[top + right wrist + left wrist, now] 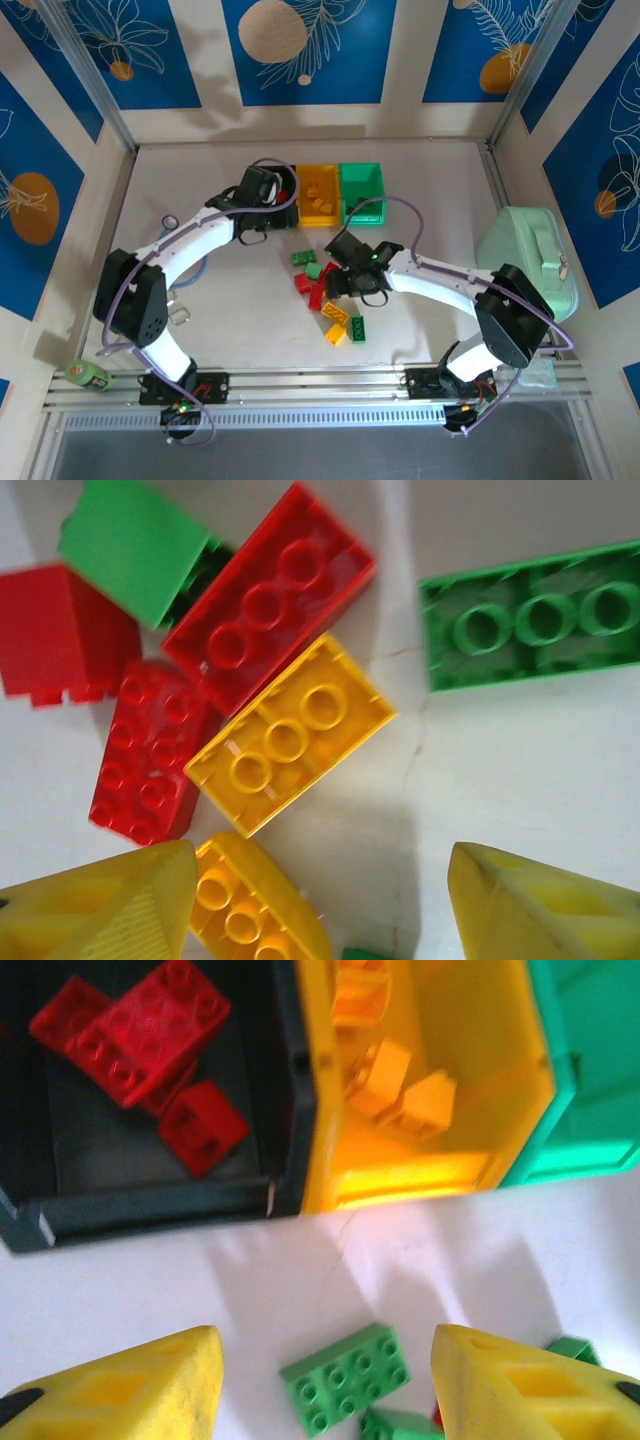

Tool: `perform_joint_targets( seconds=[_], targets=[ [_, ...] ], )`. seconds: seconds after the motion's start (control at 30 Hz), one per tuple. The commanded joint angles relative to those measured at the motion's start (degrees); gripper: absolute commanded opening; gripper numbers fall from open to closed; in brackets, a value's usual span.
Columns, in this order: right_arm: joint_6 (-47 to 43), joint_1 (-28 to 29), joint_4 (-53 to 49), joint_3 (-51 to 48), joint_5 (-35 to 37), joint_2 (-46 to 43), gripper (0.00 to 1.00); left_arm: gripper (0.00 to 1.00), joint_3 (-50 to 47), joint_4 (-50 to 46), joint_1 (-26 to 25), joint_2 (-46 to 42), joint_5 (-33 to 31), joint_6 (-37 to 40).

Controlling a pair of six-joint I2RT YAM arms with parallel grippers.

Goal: Sort the legos into containers by color
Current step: Pick up the lego from the bottom-center of the table.

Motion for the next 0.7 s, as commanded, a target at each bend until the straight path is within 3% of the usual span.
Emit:
perform_joint_targets(
  seconds=[0.0, 0.3, 0.67],
  targets=[
    [-2.3, 2.8, -1.7, 1.9, -1.8, 1.8, 0.68, 0.57, -4.5, 3.1, -0.4, -4.6, -0.6, -0.9],
    [-1.9, 9.6, -5.3, 5.0, 0.6, 8.2, 0.67, 0.57, -14.3, 4.4, -0.4, -11.0, -1.8, -1.7],
    [6.1, 17.8, -13.9, 6.8, 6.1, 7.6, 0.67, 0.56, -21.0, 4.8, -0.4, -15.7, -2.4, -2.3]
  ],
)
